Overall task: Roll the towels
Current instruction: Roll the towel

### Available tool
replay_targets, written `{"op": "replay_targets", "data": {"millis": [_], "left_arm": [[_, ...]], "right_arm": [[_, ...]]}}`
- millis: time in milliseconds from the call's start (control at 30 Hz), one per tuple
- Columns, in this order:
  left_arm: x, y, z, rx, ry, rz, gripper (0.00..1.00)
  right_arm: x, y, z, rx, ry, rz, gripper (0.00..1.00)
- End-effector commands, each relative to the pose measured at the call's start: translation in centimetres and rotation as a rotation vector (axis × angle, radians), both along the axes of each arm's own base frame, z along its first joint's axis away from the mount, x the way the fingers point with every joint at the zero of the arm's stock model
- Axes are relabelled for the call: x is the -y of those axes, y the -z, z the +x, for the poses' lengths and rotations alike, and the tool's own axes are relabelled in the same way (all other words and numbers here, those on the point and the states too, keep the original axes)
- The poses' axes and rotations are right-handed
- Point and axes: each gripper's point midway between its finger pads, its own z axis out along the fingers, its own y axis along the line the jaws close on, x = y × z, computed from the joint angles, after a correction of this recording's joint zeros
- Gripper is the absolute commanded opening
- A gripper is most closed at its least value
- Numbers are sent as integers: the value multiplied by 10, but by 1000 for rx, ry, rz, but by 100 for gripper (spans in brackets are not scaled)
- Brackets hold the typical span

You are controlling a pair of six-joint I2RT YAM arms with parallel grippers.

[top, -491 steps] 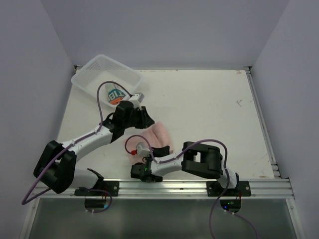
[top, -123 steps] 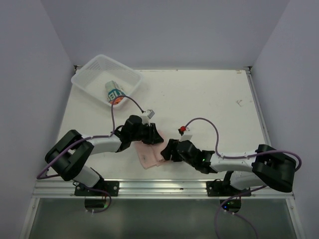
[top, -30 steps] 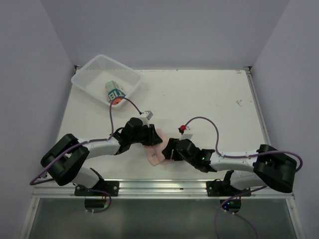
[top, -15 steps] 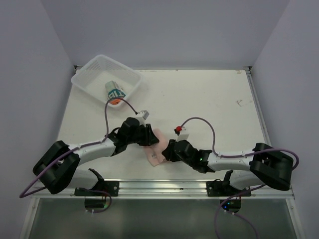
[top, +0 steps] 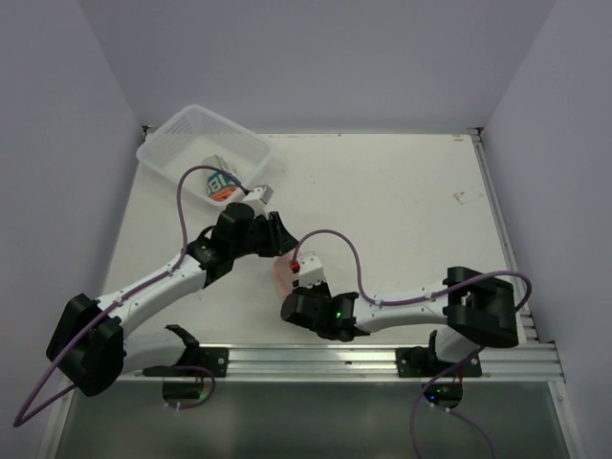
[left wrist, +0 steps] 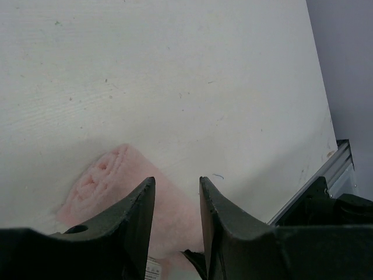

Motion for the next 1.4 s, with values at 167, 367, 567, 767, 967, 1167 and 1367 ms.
{"op": "replay_targets", "data": {"millis": [167,367,567,767,967,1167,1367], "left_arm": [[2,17,-20,-47,66,-18,40],[-1,47,-34,-105,86,-11,40],[-7,81,-47,-171,93,35,40],[-20,98,-50,-193,57,90,40],[-23,104,-53,-206,44,104,40],[-26,107,-52,-210,35,112,40],[-27,107,-52,-212,33,117,40]], "right_arm": [[-2,1,-6,166,37,-328,28],[-10,10,-10,155,37,-364,29],[-17,11,-12,140,14,-339,37],[-31,2,-18,105,-36,-238,50],[-44,-33,-26,72,-97,-60,63],[-43,-51,-24,-27,-112,99,76],[-26,-32,-12,-153,-63,178,77]]}}
